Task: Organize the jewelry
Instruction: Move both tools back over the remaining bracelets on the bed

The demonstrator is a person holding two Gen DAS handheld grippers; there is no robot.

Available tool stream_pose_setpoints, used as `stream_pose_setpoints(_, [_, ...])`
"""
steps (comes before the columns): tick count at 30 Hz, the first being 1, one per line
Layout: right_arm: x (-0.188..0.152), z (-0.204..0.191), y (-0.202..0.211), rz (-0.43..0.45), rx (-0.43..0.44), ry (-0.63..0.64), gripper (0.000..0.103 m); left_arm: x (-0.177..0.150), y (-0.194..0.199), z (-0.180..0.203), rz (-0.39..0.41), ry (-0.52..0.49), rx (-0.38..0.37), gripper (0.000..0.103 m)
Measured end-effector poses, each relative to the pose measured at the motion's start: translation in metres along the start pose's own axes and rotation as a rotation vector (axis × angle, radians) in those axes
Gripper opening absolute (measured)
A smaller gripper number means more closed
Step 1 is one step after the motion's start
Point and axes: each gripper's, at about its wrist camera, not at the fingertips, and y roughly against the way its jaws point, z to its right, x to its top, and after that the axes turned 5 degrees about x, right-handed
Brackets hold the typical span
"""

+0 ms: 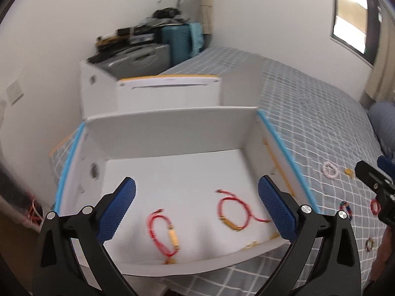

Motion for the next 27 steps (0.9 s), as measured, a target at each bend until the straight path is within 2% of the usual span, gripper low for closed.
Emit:
stream_pose_setpoints(5, [-0.017, 0.062, 0.022, 0.01, -0.093, -0.087, 0.095, 0.003, 0.003, 0.053, 0.022, -0.07, -0.099, 0.098])
stream_pose_setpoints(12, [-0.046, 0.135, 0.047, 0.001, -0.22, -0.175, 0.095, 0.0, 0.012, 0.146, 0.054, -0.21, -0.245, 0.098])
stream_pose_setpoints(18, [-0.078, 0.184, 0.057, -0.025, -0.303, -0.239, 0.095, -0.012, -0.007, 0.218, 0.026, -0.289, -0.347, 0.098])
stream_pose_setpoints(27, [-0.137, 0.24, 0.062, -0.089, -0.395, -0.318, 0.095, -0.047, -0.056, 0.287, -0.046, -0.359, -0.389, 0.097])
